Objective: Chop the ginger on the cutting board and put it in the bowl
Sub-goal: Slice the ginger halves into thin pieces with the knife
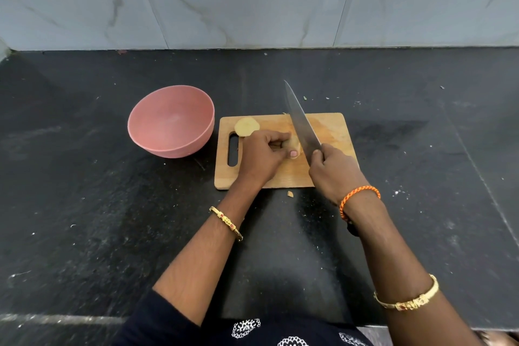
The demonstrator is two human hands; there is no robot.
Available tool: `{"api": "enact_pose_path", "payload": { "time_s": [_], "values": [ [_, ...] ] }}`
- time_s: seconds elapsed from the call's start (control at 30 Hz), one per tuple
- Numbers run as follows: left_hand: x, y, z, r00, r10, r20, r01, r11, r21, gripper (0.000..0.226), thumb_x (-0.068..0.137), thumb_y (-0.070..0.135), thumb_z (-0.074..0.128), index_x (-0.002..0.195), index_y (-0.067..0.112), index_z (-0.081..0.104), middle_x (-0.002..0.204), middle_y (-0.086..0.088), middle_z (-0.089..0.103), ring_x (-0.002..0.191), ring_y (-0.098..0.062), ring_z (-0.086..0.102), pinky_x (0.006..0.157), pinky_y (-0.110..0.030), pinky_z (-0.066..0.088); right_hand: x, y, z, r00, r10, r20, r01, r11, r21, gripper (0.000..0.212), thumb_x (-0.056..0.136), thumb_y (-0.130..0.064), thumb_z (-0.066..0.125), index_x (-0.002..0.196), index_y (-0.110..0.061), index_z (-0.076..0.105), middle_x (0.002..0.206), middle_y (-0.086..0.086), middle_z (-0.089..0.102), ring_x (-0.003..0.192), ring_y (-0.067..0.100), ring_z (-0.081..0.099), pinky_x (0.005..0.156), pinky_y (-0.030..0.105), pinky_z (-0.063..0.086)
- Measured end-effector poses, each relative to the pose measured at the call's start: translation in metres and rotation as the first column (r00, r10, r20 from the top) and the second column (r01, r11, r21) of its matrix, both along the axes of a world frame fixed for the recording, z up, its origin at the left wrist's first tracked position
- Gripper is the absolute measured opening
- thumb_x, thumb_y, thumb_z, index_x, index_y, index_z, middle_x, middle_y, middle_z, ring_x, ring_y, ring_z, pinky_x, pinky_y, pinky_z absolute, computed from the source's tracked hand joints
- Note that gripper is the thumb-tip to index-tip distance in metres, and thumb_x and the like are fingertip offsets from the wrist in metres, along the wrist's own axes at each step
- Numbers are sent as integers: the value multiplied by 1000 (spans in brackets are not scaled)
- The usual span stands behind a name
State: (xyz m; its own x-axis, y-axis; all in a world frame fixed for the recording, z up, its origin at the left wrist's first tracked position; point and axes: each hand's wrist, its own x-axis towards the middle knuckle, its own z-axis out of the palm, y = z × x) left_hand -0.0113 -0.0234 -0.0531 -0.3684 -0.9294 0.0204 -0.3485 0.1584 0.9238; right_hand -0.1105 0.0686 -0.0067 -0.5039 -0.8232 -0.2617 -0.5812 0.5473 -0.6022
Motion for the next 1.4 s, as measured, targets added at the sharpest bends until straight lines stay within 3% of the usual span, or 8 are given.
{"api": "enact_pose_path", "payload": {
  "time_s": [0.4, 0.5, 0.63, 0.87, 1.0, 1.17, 1.3, 1.4],
  "values": [
    [0, -2, -3, 1000, 6, -1, -6, 1000, -12, 44, 65, 6, 81, 106, 4, 68, 106, -7, 69, 91, -6, 61, 76, -4, 47, -9, -7, 1, 996, 38, 84, -42, 998, 48, 26, 98, -28, 29, 98, -13, 51, 80, 8, 53, 66, 21, 51, 59, 33, 44],
    [0, -2, -3, 1000, 5, -6, -5, 1000, -13, 44, 65, 5, 81, 106, 3, 68, 106, -8, 69, 89, -6, 61, 76, -3, 46, -6, -7, 2, 998, 65, 27, -67, 996, 62, 25, 99, -28, 29, 100, -13, 49, 85, 10, 54, 69, 22, 52, 64, 34, 44],
    [0, -1, -4, 1000, 11, -12, -12, 999, -33, 44, 65, 5, 81, 107, 3, 68, 105, -8, 69, 87, -4, 61, 75, -3, 47, 4, -8, 0, 994, 64, -86, -59, 996, 59, 21, 99, -26, 29, 96, -12, 45, 80, 10, 50, 77, 30, 52, 69, 34, 43],
    [-2, 1, -6, 999, 37, -11, -38, 997, -64, 37, 70, 3, 77, 106, 2, 68, 104, -8, 70, 87, -4, 61, 76, -4, 47, 17, 28, -15, 998, 36, -55, -27, 990, 140, 20, 98, -27, 30, 87, -13, 38, 76, 11, 46, 77, 35, 49, 73, 38, 44],
    [-1, 0, -7, 999, 38, 2, -38, 996, -75, 37, 70, 4, 78, 106, 4, 68, 105, -8, 70, 90, -5, 61, 77, -3, 46, 12, 61, -3, 999, 39, 4, -40, 987, 159, 23, 98, -28, 30, 83, -14, 41, 81, 14, 50, 74, 33, 48, 70, 33, 40],
    [1, 0, -6, 999, 34, -6, -34, 999, -25, 42, 64, 8, 82, 104, 5, 69, 104, -7, 70, 88, -6, 61, 77, -7, 48, 0, 67, 15, 996, -43, 73, 42, 999, 11, 30, 95, -28, 33, 74, -11, 45, 69, 14, 54, 56, 28, 48, 56, 30, 42],
    [1, -1, -5, 1000, 25, 5, -25, 1000, -11, 43, 64, 9, 83, 104, 6, 69, 104, -5, 70, 87, -4, 60, 76, -6, 47, -6, 38, 9, 995, -56, 79, 59, 998, -36, 30, 95, -28, 31, 76, -11, 47, 75, 15, 55, 65, 27, 49, 60, 32, 43],
    [2, -1, -5, 1000, 24, 4, -24, 1000, -7, 43, 64, 9, 82, 105, 6, 69, 104, -6, 70, 85, -2, 59, 75, -2, 46, -5, 22, 6, 995, -36, 91, 40, 998, -44, 30, 95, -27, 32, 74, -12, 47, 70, 9, 52, 59, 24, 47, 61, 35, 46]
  ]
}}
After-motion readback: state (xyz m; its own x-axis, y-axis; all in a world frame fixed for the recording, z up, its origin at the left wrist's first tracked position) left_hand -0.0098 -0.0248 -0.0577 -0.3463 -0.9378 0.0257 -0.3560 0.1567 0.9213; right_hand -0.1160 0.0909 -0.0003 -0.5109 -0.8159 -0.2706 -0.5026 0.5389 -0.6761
